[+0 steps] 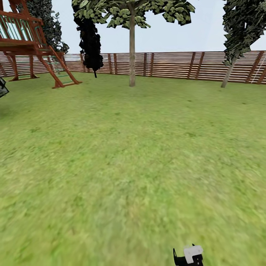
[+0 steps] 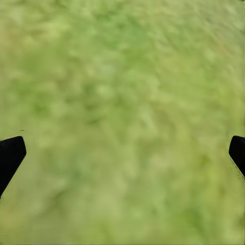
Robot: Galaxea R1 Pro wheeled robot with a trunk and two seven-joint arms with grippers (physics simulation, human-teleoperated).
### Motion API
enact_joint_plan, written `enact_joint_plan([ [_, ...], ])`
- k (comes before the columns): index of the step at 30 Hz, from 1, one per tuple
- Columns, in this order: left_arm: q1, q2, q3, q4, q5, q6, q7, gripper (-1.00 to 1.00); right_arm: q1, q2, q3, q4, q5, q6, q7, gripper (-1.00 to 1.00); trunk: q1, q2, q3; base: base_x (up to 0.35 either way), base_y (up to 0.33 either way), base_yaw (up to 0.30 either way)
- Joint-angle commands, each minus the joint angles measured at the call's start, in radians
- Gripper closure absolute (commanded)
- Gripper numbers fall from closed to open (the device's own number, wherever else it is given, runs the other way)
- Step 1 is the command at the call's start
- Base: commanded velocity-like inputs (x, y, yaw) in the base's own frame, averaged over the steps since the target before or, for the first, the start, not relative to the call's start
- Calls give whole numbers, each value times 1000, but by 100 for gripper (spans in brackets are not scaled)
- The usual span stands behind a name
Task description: In the garden, pick up the pesticide atomizer on the floor and spray pesticide onto both trees until each tree trunk is fully covered.
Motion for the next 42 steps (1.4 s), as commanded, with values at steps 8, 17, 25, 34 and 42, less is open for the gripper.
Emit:
enact_joint_plan([
  [8, -1, 0, 5, 1, -4, -4, -1, 100, -1, 0, -7, 1, 11, -3, -4, -100, 0, 0, -1, 336, 0, 0],
  [17, -1, 0, 5, 1, -4, -4, -1, 100, -1, 0, -7, 1, 11, -3, -4, -100, 0, 0, -1, 336, 0, 0],
  [25, -1, 0, 5, 1, -4, -4, 0, 100, -1, 0, -7, 1, 11, -3, -4, -100, 0, 0, -1, 336, 0, 0],
  [34, -1, 0, 5, 0, -4, -5, -1, 100, -1, 0, -7, 1, 11, -3, -4, -100, 0, 0, -1, 336, 0, 0],
  [42, -1, 0, 5, -1, -4, -5, -1, 100, -1, 0, -7, 1, 11, -3, -4, -100, 0, 0, -1, 336, 0, 0],
])
